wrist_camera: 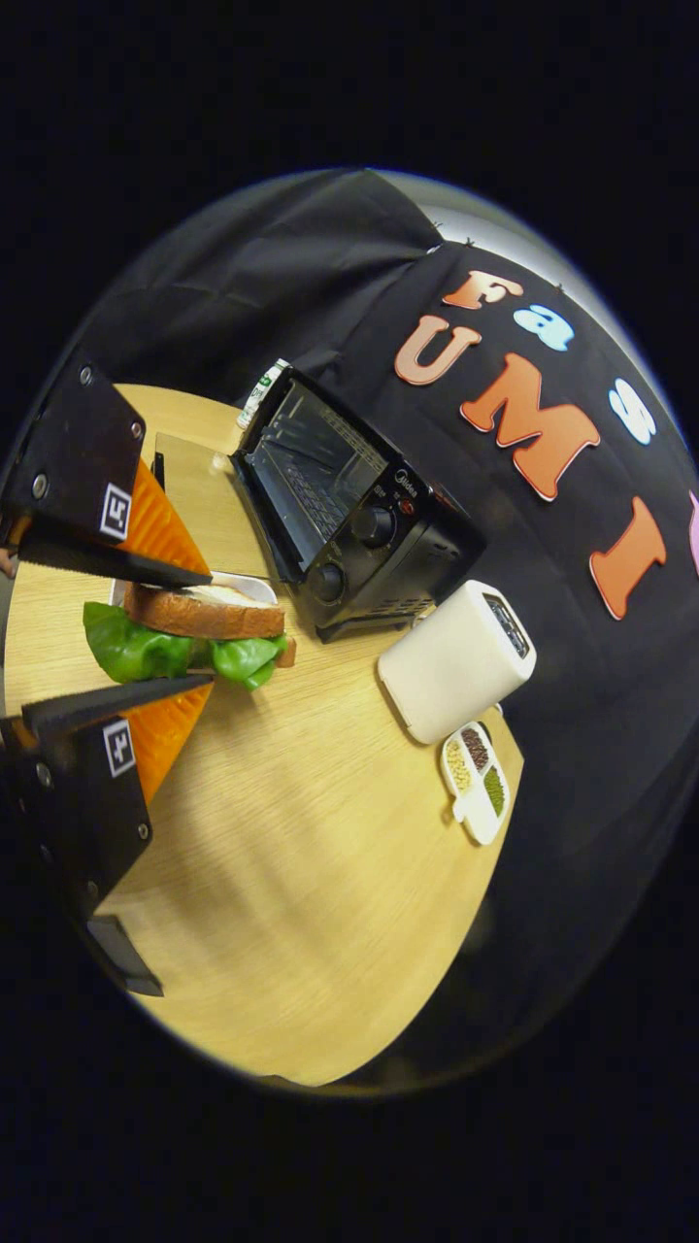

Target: Open the toaster oven, put the food inside, and close the toaster oven door.

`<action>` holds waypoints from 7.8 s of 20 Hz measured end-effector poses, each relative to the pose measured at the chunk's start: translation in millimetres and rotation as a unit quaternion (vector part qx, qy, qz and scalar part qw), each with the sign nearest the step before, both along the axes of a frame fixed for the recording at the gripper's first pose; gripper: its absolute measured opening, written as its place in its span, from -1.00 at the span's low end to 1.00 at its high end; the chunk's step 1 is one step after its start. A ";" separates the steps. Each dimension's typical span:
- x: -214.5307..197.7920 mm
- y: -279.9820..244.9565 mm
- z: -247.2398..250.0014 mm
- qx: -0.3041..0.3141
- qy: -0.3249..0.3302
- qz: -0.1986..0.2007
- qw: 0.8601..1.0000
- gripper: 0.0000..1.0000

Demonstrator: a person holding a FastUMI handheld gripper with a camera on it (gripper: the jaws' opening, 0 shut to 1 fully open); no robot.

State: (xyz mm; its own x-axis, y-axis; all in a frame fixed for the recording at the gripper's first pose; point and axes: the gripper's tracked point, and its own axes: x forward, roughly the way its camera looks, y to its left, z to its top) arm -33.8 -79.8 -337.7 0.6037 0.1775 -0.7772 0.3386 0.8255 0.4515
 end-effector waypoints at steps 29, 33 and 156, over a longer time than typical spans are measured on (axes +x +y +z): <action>107.9 150.0 38.0 0.144 -0.116 -0.057 0.981 -0.46; 130.1 166.0 15.3 0.162 -0.112 -0.090 0.976 -0.46; 42.1 128.3 280.6 -0.304 -0.420 0.088 0.851 0.97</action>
State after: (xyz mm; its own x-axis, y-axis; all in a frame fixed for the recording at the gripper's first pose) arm 8.3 48.5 -57.2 0.9971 0.0416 -0.0643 -0.0452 0.9975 -0.0546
